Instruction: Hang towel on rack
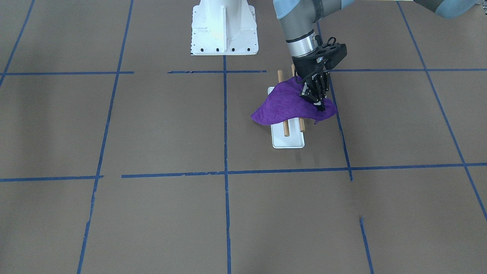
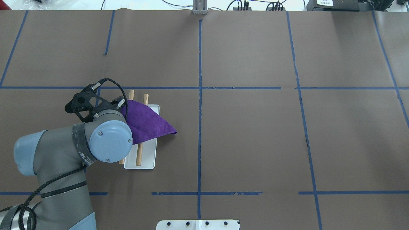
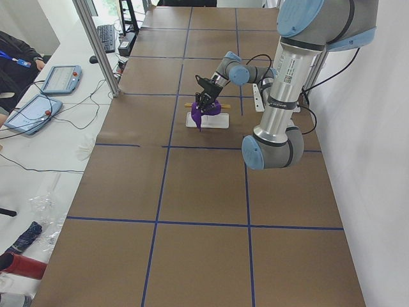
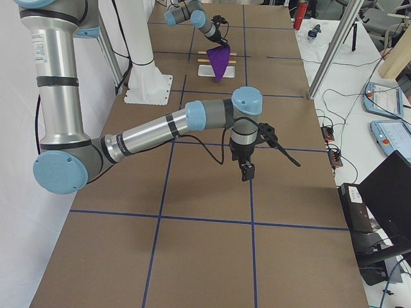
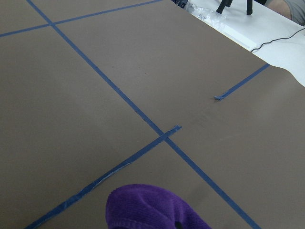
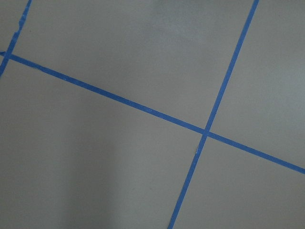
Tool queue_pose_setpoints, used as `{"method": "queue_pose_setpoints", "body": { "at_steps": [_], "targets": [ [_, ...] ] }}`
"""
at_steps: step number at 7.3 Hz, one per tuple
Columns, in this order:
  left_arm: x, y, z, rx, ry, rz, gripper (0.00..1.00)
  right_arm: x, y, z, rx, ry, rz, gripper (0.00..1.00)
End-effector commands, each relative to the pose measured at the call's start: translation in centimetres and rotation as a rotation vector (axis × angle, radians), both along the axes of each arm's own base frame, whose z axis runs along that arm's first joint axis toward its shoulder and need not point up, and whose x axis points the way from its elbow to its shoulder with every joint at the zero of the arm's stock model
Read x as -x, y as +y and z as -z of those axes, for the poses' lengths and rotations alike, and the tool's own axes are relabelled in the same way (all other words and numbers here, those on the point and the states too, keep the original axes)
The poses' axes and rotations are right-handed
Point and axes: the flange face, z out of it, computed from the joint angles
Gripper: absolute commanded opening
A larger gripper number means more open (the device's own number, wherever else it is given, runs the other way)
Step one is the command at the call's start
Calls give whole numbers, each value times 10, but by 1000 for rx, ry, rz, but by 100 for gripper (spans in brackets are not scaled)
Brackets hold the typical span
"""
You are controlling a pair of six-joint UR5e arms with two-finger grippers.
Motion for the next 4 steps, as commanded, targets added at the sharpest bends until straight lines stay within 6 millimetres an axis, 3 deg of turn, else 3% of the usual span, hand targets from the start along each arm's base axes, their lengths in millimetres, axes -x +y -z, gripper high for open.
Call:
{"method": "queue_pose_setpoints", "body": {
  "at_steps": [1, 3, 4],
  "targets": [
    [54, -15, 29, 7, 36, -133, 100, 0, 1, 7, -16, 1, 2, 100],
    [58, -7, 26, 59, 55, -239, 100, 0, 2, 10, -23, 2, 3, 100],
    [57, 1, 24, 126, 87, -375, 100, -1, 2, 9, -24, 7, 4, 100]
  ]
}}
